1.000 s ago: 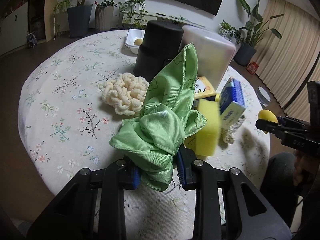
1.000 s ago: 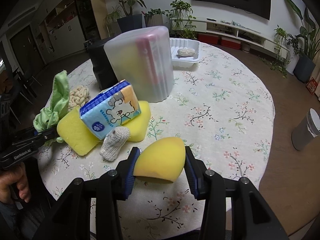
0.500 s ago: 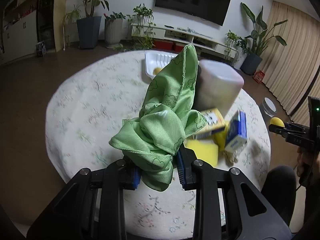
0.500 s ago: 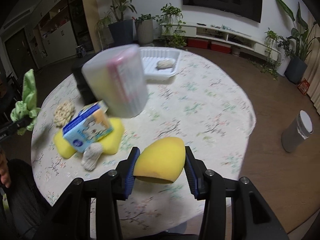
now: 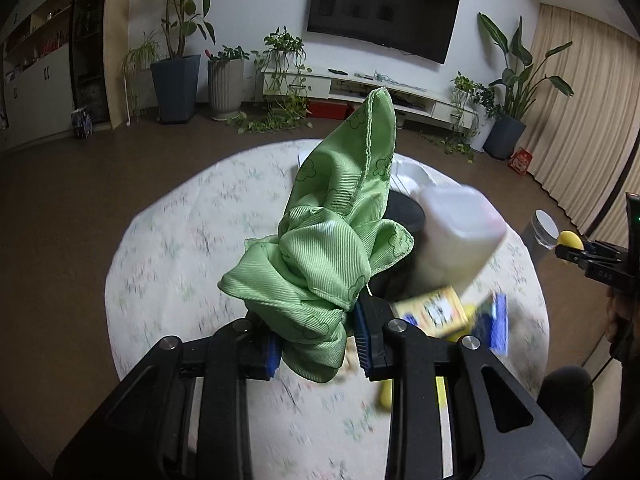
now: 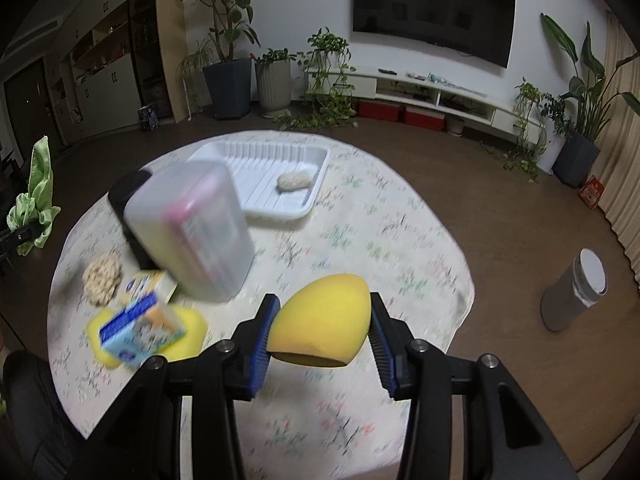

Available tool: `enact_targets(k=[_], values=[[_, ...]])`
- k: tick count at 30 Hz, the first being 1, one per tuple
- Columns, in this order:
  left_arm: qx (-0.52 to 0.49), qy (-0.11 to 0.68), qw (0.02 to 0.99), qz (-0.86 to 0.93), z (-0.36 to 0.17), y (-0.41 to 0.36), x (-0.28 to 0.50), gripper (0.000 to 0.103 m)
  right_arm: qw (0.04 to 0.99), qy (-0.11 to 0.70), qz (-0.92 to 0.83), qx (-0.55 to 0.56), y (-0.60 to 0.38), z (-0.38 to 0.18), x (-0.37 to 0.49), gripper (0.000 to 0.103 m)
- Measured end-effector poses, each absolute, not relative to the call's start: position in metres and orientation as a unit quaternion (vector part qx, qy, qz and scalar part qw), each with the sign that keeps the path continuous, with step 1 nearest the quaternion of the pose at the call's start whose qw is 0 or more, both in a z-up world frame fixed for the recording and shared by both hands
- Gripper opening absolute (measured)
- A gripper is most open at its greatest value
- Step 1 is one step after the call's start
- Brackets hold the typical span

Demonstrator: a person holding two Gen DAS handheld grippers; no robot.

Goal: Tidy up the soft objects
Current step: 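Carry the cloth and egg sponge to the white tray and release them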

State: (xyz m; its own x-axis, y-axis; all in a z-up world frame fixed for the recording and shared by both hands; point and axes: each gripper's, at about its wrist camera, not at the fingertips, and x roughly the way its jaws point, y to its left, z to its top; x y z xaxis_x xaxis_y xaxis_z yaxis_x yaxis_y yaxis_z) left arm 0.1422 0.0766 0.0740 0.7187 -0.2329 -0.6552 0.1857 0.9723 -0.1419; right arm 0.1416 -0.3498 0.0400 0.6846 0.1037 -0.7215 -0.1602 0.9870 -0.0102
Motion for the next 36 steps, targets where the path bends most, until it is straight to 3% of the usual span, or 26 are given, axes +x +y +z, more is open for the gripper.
enact_targets(k=[9, 18, 36], values=[[-0.012, 0.353, 0.927, -0.127, 0.094, 0.072, 0.231, 0.027, 0.922, 0.379, 0.066, -0.047, -0.361, 0.067, 0.209, 0.047], [0.048, 0.385, 0.909, -0.152, 0.074, 0.043, 0.324, 0.027, 0.915, 0.387, 0.086, -0.078, -0.346, 0.072, 0.306, 0.047], [0.114, 0.461, 0.853, -0.216, 0.0, -0.009, 0.427, 0.027, 0.871, 0.432, 0.194, -0.134, -0.274, 0.007, 0.433, 0.047]])
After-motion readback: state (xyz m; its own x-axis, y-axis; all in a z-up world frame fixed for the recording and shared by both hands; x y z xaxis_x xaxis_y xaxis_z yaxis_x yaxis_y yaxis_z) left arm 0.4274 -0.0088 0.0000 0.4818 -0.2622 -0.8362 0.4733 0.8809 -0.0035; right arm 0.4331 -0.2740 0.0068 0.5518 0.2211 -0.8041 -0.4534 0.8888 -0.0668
